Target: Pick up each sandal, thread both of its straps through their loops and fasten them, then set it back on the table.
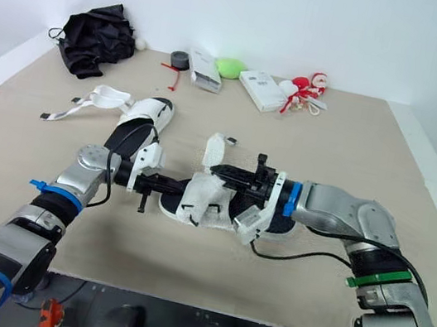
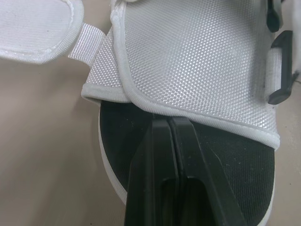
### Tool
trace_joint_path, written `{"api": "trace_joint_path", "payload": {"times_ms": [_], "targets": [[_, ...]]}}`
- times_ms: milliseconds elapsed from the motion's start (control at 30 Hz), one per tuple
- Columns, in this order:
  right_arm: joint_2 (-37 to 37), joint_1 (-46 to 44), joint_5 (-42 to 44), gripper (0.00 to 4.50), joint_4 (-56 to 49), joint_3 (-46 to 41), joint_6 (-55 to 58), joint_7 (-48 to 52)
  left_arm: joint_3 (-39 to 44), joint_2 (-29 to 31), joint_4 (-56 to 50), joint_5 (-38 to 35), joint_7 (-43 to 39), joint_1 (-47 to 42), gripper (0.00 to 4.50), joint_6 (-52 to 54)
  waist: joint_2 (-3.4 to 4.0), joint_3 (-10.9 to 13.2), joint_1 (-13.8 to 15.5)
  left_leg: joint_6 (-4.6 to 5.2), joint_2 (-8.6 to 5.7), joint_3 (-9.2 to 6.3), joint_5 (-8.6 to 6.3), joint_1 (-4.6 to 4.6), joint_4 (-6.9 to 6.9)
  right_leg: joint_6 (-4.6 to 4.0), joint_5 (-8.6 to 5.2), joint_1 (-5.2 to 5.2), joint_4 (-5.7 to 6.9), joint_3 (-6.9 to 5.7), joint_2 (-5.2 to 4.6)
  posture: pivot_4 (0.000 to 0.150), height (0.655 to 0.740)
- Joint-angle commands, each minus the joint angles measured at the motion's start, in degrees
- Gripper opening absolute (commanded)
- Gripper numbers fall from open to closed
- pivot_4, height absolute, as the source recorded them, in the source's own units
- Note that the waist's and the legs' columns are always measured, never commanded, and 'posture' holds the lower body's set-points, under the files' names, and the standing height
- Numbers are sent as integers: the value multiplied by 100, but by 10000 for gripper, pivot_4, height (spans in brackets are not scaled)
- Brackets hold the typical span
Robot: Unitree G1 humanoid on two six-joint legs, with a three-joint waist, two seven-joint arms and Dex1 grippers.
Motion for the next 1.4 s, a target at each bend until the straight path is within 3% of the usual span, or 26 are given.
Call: {"api": "trace_joint_path", "payload": {"times_ms": [33,67,300,400,533,767,967,1033,1167,1400], "targets": [[-201,2,930,20949,-300,245,360,1018,-370,-17,399,483,43,245,0,113,1,0,-8,0,0,1,0,7,0,0,0,6,0,4,0,1500,7322],[-370,71,1147,25852,-388,356,580,1503,-372,-21,408,482,43,240,0,110,1,0,-6,1,-1,2,0,12,0,-1,1,10,0,4,0,1500,7322],[-853,175,2369,25852,-762,-14,1442,2580,-386,-23,437,488,24,231,0,81,0,1,-4,4,0,7,3,15,0,-3,1,10,-1,5,-4,1500,7322],[-1138,370,3528,25852,-1288,-306,2514,3301,-455,5,404,551,-37,225,0,-40,1,2,5,4,1,5,3,12,-2,-3,1,9,0,3,-3,1500,7322],[-2021,1456,5726,25852,-2902,-832,4929,4344,-681,84,418,821,-68,114,0,-476,-3,1,46,5,-1,1,0,3,-12,2,-13,10,-2,2,-5,1500,7322],[-2721,2987,6908,25852,-3963,-1949,6923,4824,-716,6,481,850,-154,23,0,-603,-3,-2,31,1,4,4,-8,17,-23,-10,-31,5,-3,-11,-9,1500,7322],[-2759,3811,8719,25852,-4563,-3139,9229,4797,-709,-10,485,856,-195,43,0,-608,-7,-3,38,-1,-5,21,-9,12,-19,0,-40,21,-8,-18,-37,1500,7322],[-2542,3933,8805,25852,-5052,-2923,9646,4317,-704,-4,461,856,-208,69,0,-604,-7,-7,37,-2,-4,16,-12,12,-23,4,-45,27,-8,-23,-33,1500,7322],[-2224,3953,8196,25852,-5723,-2164,10010,3608,-751,20,387,908,-222,117,0,-656,-7,-8,37,-5,-2,-7,-16,10,-25,-1,-57,9,-8,-38,-22,1500,7322],[-1557,3054,7439,25852,-5727,-1128,10653,2823,-923,102,280,1121,-213,167,0,-925,-22,-10,23,-9,-1,4,-19,9,-24,-2,-58,6,-9,-33,-26,1500,7322]]}}
